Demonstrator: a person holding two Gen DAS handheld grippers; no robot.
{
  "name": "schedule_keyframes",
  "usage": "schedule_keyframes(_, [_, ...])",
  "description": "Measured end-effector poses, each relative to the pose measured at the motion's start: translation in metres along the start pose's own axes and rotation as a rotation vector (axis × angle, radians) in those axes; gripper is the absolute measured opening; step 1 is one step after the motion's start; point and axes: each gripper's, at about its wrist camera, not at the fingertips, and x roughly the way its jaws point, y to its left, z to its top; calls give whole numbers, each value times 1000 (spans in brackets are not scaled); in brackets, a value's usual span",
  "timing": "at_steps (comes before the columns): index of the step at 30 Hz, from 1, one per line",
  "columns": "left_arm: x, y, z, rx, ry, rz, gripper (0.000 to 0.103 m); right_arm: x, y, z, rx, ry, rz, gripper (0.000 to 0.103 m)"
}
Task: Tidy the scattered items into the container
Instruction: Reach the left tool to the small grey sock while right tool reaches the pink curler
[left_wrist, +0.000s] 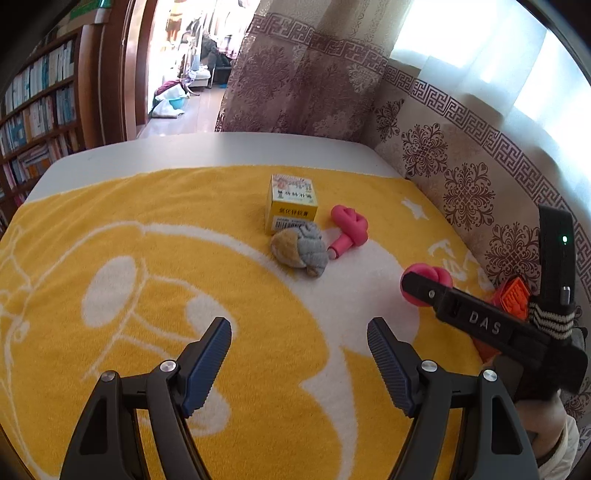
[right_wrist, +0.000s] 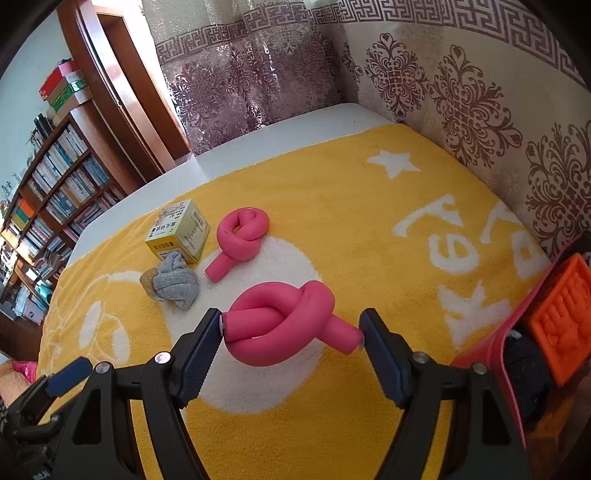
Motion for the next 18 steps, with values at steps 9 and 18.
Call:
schedule_keyframes(9, [39, -6, 32, -16, 6, 4, 78, 1, -2, -1, 1, -11, -9, 79])
schedule_keyframes(18, [70, 5, 43, -29, 0, 33, 78, 7, 1, -4, -8, 6, -15, 79])
